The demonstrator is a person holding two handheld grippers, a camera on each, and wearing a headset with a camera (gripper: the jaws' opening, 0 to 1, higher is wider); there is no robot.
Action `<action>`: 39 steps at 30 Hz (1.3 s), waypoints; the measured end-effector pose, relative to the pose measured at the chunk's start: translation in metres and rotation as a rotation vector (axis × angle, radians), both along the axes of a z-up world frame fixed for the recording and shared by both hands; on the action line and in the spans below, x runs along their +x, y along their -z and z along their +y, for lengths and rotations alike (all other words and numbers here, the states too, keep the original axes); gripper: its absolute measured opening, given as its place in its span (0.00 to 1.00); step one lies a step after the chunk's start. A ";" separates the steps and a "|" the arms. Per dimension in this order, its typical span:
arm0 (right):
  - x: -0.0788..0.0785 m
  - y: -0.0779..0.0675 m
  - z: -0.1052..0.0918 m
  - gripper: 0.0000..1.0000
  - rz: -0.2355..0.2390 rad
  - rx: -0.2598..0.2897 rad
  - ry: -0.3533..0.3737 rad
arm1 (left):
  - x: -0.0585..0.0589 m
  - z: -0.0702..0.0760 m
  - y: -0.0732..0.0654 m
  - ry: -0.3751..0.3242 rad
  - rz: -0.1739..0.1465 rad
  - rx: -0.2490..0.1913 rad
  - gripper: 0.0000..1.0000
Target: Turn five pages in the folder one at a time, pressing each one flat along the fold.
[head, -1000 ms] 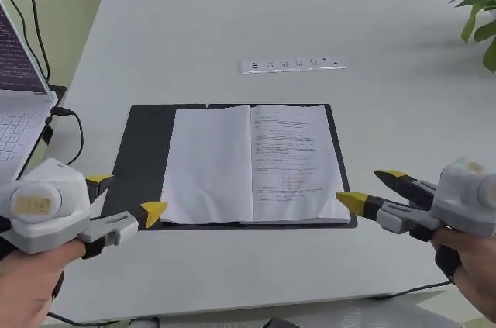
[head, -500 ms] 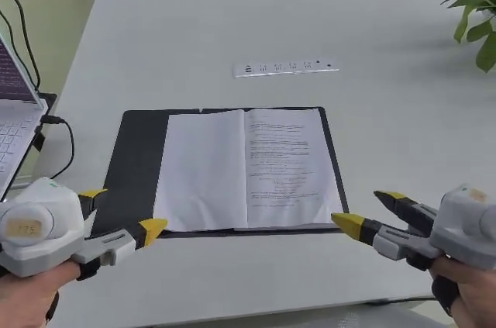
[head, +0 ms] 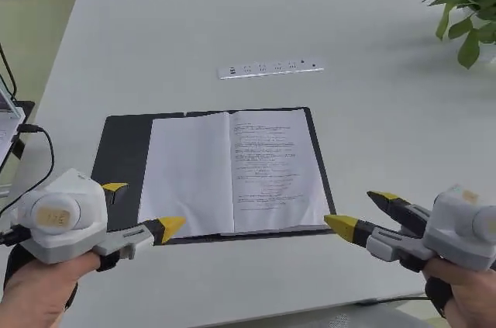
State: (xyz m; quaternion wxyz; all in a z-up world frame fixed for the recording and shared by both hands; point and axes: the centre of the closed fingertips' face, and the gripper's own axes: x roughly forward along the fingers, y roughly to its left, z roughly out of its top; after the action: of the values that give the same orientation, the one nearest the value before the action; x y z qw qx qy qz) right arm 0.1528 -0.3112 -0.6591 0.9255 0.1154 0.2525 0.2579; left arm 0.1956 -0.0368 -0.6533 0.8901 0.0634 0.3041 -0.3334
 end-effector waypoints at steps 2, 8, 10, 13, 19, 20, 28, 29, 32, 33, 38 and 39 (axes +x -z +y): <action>0.000 0.000 0.000 0.69 0.002 -0.002 0.000 | 0.001 -0.007 0.001 0.011 0.004 -0.004 0.67; 0.000 -0.001 -0.004 0.69 -0.001 0.004 0.006 | 0.003 -0.029 0.007 0.050 0.011 -0.004 0.68; -0.001 0.000 -0.005 0.69 0.001 0.000 0.001 | 0.005 -0.036 0.007 0.064 0.009 -0.005 0.67; -0.002 0.001 -0.009 0.69 0.004 -0.011 -0.008 | 0.007 -0.045 0.007 0.081 0.007 -0.008 0.67; -0.003 0.002 -0.015 0.69 0.007 -0.001 0.002 | 0.013 -0.066 0.007 0.114 0.005 -0.025 0.67; -0.003 0.002 -0.016 0.69 0.009 -0.002 0.001 | 0.014 -0.069 0.008 0.119 0.005 -0.025 0.67; -0.004 0.006 -0.017 0.69 0.022 -0.005 -0.015 | 0.021 -0.103 0.013 0.171 0.006 -0.028 0.67; -0.004 0.006 -0.017 0.69 0.022 -0.004 -0.016 | 0.023 -0.110 0.013 0.178 0.008 -0.032 0.67; -0.003 0.006 -0.019 0.69 0.021 -0.003 -0.018 | 0.025 -0.126 0.015 0.199 0.012 -0.045 0.68; -0.003 0.006 -0.019 0.69 0.022 0.000 -0.020 | 0.026 -0.133 0.018 0.208 0.017 -0.043 0.68; -0.002 0.008 -0.020 0.70 0.027 -0.011 -0.036 | 0.029 -0.158 0.028 0.253 0.027 -0.031 0.67; -0.002 0.008 -0.020 0.70 0.028 -0.012 -0.039 | 0.030 -0.164 0.030 0.264 0.029 -0.028 0.67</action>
State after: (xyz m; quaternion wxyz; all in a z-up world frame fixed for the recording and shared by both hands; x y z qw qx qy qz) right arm 0.1506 -0.3312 -0.6670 0.9174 0.1084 0.2691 0.2725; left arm 0.2252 -0.2012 -0.6834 0.8348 0.0856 0.3011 -0.4529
